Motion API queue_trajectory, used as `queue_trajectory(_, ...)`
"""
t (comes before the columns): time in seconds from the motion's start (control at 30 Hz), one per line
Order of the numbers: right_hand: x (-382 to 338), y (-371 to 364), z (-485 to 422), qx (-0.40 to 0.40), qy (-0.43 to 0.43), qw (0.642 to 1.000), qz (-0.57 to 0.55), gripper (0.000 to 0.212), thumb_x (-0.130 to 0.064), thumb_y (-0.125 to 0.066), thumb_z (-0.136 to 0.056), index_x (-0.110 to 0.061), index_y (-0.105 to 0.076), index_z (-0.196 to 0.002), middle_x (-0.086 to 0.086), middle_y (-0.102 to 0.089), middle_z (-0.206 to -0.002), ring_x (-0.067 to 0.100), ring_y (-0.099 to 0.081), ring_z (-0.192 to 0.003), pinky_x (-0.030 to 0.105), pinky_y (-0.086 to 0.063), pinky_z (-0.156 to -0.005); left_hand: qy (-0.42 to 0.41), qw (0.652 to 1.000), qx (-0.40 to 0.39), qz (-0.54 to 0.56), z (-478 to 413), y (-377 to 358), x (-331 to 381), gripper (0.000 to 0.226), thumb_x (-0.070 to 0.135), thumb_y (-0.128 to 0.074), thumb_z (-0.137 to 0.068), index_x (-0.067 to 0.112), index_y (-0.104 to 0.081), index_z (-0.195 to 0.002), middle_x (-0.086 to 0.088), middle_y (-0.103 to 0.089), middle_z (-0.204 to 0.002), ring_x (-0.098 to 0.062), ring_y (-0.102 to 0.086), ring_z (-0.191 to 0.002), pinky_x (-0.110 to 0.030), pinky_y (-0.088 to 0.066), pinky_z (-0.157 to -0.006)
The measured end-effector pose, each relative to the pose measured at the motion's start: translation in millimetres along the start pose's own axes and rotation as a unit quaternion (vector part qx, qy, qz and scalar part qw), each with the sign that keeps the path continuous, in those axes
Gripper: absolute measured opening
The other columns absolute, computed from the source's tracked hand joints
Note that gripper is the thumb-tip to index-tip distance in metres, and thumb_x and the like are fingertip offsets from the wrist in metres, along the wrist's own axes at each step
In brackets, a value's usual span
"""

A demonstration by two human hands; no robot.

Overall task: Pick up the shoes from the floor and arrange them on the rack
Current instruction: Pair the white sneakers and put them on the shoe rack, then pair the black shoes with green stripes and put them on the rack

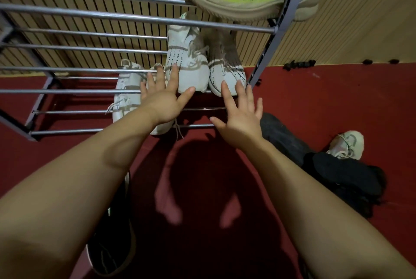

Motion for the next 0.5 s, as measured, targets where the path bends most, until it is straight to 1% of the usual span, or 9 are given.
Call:
queue_trajectory(0.07, 3.1, -0.1, 7.3, 0.004, 0.005, 1.0, 0.008, 0.085, -0.052, -0.049, -0.09, -0.038, 0.011, -0.148, 0.003, 0.021, -0.157, 0.023, 0.025, -0.143, 0.05, 0.016, -0.113, -0.012, 1.0, 0.019, 0.008, 11.4, -3.2, 1.1, 0.077, 0.062, -0.026, -0.091, 0.03, 0.015, -0.148, -0.011, 0.018, -0.157, -0.035, 0.016, -0.143, -0.051, 0.009, -0.114)
queue_trajectory(0.13, 6.0, -1.7, 16.8, 0.019, 0.021, 0.999, 0.015, 0.086, -0.052, -0.051, -0.089, -0.036, 0.009, -0.149, 0.004, 0.02, -0.158, 0.025, 0.024, -0.143, 0.05, 0.017, -0.112, -0.026, 0.998, 0.044, 0.019, 24.1, -6.5, -2.5, 0.079, 0.061, -0.03, -0.091, 0.031, 0.015, -0.148, -0.011, 0.02, -0.156, -0.034, 0.018, -0.143, -0.051, 0.01, -0.114)
queue_trajectory(0.23, 2.3, -12.2, 36.2, 0.043, 0.078, 0.995, 0.033, 0.088, -0.052, -0.058, -0.083, -0.03, -0.007, -0.151, 0.01, 0.003, -0.159, 0.032, 0.01, -0.146, 0.052, 0.011, -0.111, -0.035, 0.998, 0.056, 0.017, 45.4, -9.6, -22.9, 0.081, 0.06, -0.035, -0.091, 0.029, 0.014, -0.148, -0.011, 0.021, -0.156, -0.032, 0.02, -0.143, -0.051, 0.01, -0.114)
queue_trajectory(0.3, -5.6, -25.3, 47.1, 0.034, 0.123, 0.991, 0.048, 0.091, -0.051, -0.065, -0.076, -0.029, -0.018, -0.15, 0.012, -0.01, -0.159, 0.034, -0.001, -0.146, 0.055, 0.002, -0.112, -0.038, 0.997, 0.06, -0.013, 60.6, -10.0, -45.1, 0.085, 0.066, -0.034, -0.088, 0.027, 0.011, -0.149, -0.013, 0.019, -0.156, -0.033, 0.018, -0.143, -0.051, 0.009, -0.114)
queue_trajectory(0.37, -17.6, -38.2, 54.3, 0.022, 0.165, 0.984, 0.059, 0.093, -0.052, -0.07, -0.07, -0.029, -0.025, -0.148, 0.013, -0.021, -0.156, 0.036, -0.013, -0.144, 0.059, -0.008, -0.111, -0.035, 0.997, 0.063, -0.038, 75.8, -8.9, -69.2, 0.086, 0.065, -0.034, -0.086, 0.025, 0.008, -0.15, -0.014, 0.016, -0.157, -0.035, 0.015, -0.143, -0.051, 0.008, -0.114)
queue_trajectory(0.43, -31.7, -50.3, 60.7, 0.014, 0.215, 0.972, 0.088, 0.092, -0.054, -0.067, -0.067, -0.027, -0.028, -0.145, 0.015, -0.029, -0.153, 0.038, -0.022, -0.142, 0.062, -0.016, -0.108, -0.025, 0.996, 0.067, -0.054, 88.7, -9.1, -91.4, 0.083, 0.058, -0.04, -0.091, 0.024, 0.006, -0.15, -0.015, 0.013, -0.157, -0.035, 0.014, -0.144, -0.05, 0.007, -0.114)
queue_trajectory(0.5, -47.3, -61.0, 66.7, -0.01, 0.25, 0.962, 0.106, 0.09, -0.058, -0.058, -0.067, -0.026, -0.027, -0.145, 0.016, -0.031, -0.151, 0.038, -0.022, -0.14, 0.062, -0.018, -0.107, -0.006, 0.995, 0.069, -0.073, 101.5, -11.8, -111.2, 0.082, 0.053, -0.044, -0.09, 0.022, 0.003, -0.15, -0.016, 0.011, -0.157, -0.035, 0.013, -0.144, -0.05, 0.007, -0.115)
Point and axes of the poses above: each hand's wrist, its own z-axis away from the middle knuckle, its own y-axis out of the back of the hand, x = y × z, the point moved 3 cm from there along -z, towards the middle knuckle
